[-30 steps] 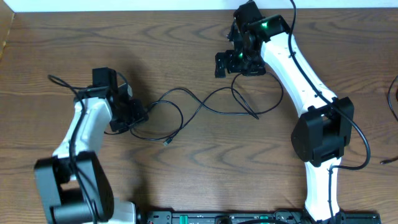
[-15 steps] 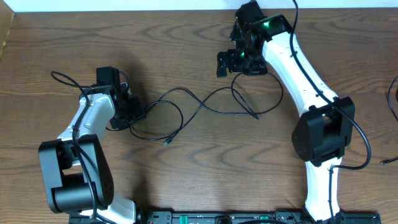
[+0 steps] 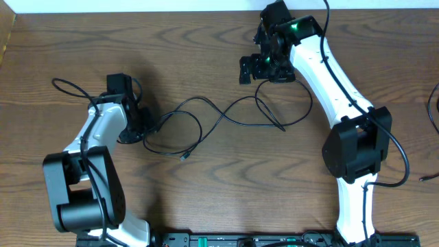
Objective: Untangle cables
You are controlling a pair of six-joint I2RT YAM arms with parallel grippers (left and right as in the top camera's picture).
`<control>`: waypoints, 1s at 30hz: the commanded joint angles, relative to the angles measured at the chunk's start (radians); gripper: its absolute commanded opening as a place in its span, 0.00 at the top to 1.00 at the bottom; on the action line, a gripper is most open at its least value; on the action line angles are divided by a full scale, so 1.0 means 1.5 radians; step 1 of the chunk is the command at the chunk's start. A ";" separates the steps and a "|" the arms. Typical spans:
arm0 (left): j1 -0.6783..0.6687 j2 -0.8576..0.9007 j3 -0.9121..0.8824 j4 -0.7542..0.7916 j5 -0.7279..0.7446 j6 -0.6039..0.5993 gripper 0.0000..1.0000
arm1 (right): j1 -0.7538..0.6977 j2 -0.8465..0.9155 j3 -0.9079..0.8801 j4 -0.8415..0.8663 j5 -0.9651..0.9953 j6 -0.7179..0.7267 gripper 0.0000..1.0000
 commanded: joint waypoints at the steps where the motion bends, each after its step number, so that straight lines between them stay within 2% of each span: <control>1: 0.001 0.028 -0.009 -0.007 -0.012 -0.024 0.52 | -0.003 -0.010 -0.003 0.004 0.005 0.003 0.01; 7: 0.001 0.036 -0.041 0.009 -0.001 -0.024 0.52 | -0.007 -0.010 -0.003 0.009 0.005 0.004 0.01; 16: -0.019 0.037 -0.109 0.092 0.112 -0.027 0.52 | -0.010 -0.010 -0.020 0.003 0.005 0.027 0.01; 22: -0.068 0.037 -0.109 0.109 0.112 -0.030 0.52 | -0.002 -0.010 -0.073 0.019 0.004 0.034 0.01; 30: -0.103 0.037 -0.109 0.125 0.110 -0.056 0.52 | 0.013 -0.010 -0.191 0.085 0.004 0.096 0.01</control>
